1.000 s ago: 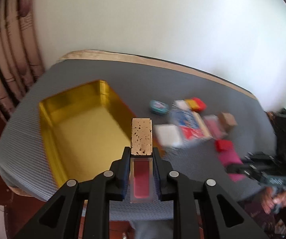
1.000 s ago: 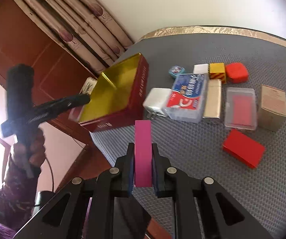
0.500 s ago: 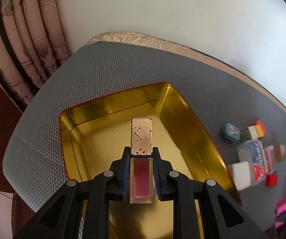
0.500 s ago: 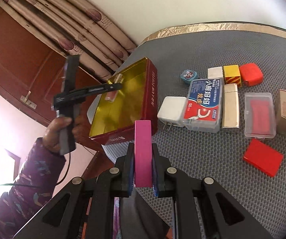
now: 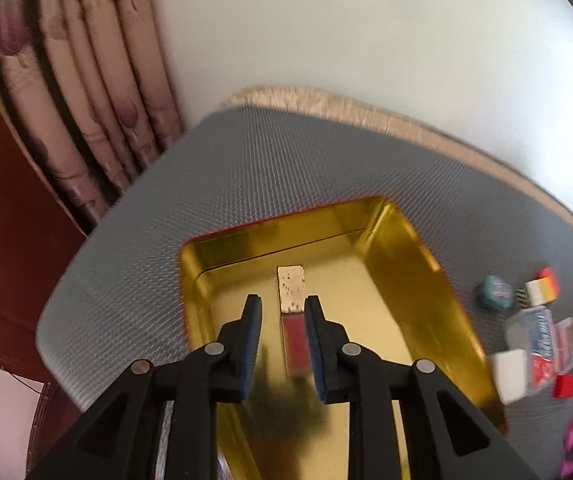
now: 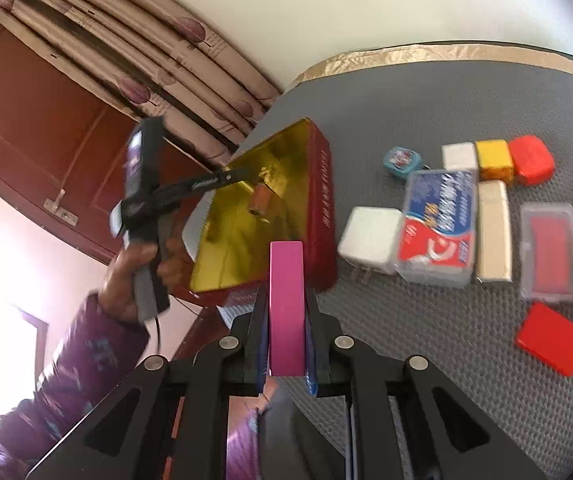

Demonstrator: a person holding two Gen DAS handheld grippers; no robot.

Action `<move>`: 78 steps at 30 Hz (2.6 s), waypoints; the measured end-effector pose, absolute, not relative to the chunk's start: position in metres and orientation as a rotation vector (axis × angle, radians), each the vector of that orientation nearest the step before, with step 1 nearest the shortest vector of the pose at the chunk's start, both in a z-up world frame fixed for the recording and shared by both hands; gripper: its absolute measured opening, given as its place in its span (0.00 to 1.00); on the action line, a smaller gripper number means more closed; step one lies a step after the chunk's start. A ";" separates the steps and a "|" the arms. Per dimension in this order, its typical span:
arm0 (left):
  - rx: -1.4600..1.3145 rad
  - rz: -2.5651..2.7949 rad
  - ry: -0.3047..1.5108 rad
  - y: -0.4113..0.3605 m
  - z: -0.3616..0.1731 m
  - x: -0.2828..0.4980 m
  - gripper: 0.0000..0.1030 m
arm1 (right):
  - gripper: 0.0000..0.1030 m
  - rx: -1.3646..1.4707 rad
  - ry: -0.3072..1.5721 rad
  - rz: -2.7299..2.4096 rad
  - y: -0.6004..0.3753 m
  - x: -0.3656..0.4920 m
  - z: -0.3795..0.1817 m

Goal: Organize rigid objects
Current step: 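Carry the lipstick into the red tin and open the left tool while the right tool carries the pink bar, then lower the pink bar into the tin and open the right tool, then move the left tool to the flat red block and grasp it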

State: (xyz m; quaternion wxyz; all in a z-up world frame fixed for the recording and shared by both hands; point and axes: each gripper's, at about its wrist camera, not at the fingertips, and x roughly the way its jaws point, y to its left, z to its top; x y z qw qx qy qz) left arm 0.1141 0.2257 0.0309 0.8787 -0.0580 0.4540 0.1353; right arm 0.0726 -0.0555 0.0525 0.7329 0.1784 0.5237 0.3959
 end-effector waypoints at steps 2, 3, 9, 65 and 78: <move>-0.126 0.299 0.907 0.216 0.045 0.090 0.37 | 0.14 0.383 1.142 0.886 -0.044 0.080 0.060; -0.140 0.305 0.889 0.212 0.052 0.075 0.41 | 0.14 0.382 1.139 0.898 -0.037 0.085 0.063; -0.286 0.323 0.850 0.209 0.062 0.010 0.47 | 0.14 0.324 1.163 0.915 0.024 0.123 0.069; -0.170 -0.415 0.995 0.002 0.041 0.048 0.51 | 0.93 0.107 0.987 0.075 -0.273 0.042 0.009; -0.042 -0.453 1.174 -0.121 -0.015 0.122 0.51 | 0.94 0.343 0.927 0.206 -0.328 0.031 0.011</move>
